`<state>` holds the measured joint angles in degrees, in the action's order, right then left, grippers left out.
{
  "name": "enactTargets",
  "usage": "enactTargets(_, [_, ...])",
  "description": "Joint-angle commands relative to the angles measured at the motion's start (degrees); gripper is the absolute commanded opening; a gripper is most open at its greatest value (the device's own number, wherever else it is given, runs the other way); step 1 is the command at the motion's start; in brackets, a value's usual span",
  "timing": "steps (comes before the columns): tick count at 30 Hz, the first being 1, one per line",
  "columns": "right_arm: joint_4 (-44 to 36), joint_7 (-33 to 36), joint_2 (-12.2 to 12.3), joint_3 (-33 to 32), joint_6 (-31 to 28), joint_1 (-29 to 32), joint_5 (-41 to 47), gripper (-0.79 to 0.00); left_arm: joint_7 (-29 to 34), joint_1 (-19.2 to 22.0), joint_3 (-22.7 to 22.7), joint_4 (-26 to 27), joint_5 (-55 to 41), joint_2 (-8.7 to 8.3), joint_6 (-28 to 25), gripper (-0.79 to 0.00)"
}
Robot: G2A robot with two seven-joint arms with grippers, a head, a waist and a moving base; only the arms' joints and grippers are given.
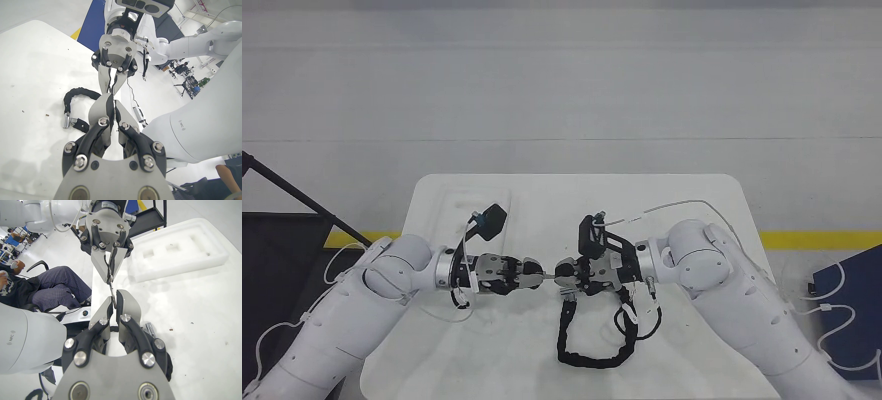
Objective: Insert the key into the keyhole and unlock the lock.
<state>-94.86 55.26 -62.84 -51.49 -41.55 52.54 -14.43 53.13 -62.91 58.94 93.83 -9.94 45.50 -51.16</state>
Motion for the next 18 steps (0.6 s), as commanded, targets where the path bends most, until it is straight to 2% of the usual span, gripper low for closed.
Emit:
enactTargets(1, [0.02, -0.27, 0.06, -0.02, -0.07, -0.03, -0.1, -0.782, 0.06, 0.02, -0.27, 0.0, 0.11, -0.14, 0.06, -0.785])
enactTargets(18, [-0.6, -0.44, 0.68, 0.45, -0.36, 0.03, -0.84, -0.785, -0.29, 0.62, -1.42, -0.6, 0.52, -0.93, -0.29, -0.785])
